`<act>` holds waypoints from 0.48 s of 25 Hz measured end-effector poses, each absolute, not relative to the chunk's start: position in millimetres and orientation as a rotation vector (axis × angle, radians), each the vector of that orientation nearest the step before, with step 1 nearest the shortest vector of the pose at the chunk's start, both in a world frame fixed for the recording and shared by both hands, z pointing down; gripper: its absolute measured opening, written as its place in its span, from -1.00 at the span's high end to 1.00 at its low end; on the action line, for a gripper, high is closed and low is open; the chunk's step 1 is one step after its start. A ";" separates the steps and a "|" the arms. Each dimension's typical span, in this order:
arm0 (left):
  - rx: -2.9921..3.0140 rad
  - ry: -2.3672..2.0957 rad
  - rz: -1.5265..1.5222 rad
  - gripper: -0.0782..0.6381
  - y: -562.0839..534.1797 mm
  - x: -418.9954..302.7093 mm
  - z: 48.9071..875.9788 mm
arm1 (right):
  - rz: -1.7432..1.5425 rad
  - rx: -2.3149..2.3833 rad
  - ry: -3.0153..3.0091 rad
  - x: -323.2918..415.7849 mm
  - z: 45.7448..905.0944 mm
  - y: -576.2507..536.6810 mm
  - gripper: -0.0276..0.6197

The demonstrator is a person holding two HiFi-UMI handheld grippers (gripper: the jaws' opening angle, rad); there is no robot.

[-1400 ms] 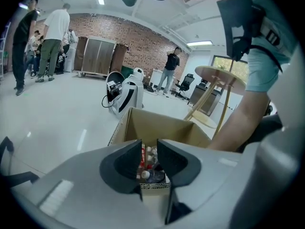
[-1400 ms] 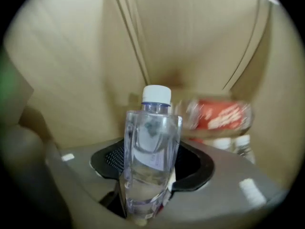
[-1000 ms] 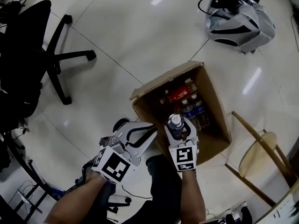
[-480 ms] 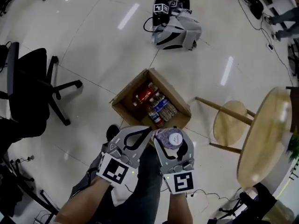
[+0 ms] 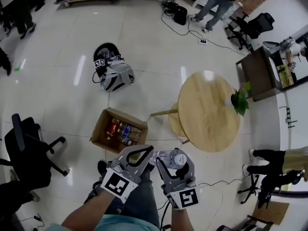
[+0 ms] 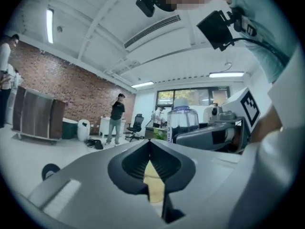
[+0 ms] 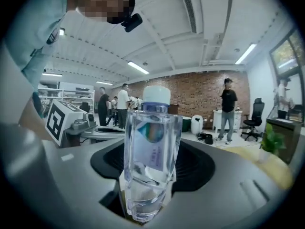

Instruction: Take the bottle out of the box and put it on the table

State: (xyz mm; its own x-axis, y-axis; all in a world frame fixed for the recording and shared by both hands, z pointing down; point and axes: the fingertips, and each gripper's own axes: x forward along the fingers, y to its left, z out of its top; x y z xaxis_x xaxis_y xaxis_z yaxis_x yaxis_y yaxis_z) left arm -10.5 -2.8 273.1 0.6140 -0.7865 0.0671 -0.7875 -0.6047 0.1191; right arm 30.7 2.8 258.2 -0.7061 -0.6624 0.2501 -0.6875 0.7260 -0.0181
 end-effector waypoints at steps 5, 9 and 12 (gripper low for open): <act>2.842 -1.193 -0.015 0.75 -25.9 90.0 225.1 | 0.114 1.274 -2.666 129.7 223.2 -10.3 0.07; 2.905 -1.163 0.007 0.75 -58.0 169.8 219.2 | 0.065 1.358 -2.698 207.5 211.8 -44.4 0.07; 2.924 -1.179 0.026 0.75 -87.6 228.0 222.4 | 0.021 1.364 -2.723 262.9 217.7 -79.9 0.07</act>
